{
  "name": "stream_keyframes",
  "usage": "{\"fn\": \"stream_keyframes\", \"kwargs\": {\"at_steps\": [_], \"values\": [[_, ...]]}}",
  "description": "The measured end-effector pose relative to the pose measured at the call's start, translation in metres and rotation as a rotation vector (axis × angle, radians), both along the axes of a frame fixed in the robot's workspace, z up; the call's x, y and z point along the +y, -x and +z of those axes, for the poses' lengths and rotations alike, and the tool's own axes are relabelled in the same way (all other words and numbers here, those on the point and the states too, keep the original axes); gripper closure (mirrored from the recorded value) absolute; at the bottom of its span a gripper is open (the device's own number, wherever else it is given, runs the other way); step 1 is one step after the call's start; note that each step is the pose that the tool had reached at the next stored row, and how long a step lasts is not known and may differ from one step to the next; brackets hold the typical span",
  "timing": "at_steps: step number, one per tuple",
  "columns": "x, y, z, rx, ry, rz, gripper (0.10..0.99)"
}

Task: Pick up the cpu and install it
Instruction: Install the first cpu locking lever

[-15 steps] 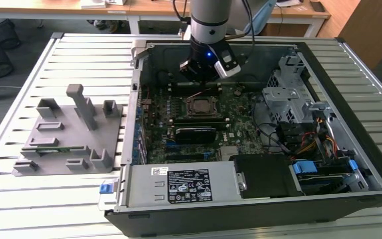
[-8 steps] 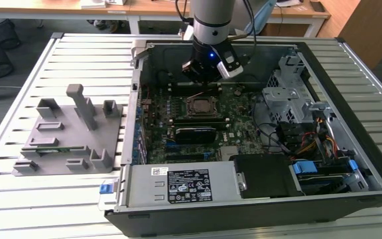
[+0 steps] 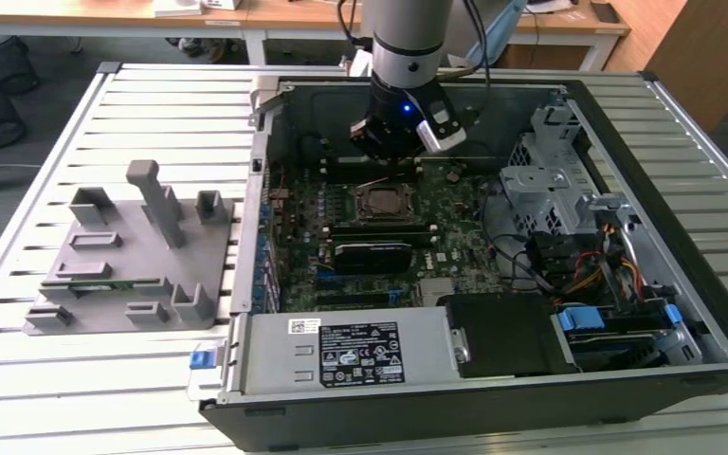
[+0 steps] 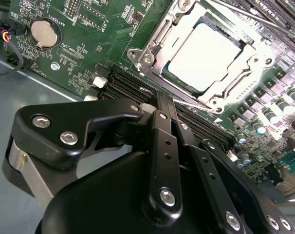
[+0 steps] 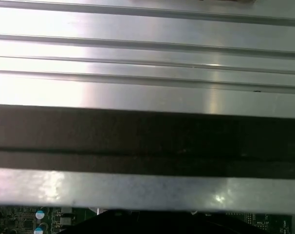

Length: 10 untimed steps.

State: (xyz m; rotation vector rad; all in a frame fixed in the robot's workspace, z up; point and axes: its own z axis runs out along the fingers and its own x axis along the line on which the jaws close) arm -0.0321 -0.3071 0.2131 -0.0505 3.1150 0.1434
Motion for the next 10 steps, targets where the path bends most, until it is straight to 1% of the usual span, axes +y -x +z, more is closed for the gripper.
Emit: {"fn": "stream_keyframes", "kwargs": {"at_steps": [10], "values": [[0.0,-0.0019,-0.007,0.0001,0.002,0.0,0.98]]}}
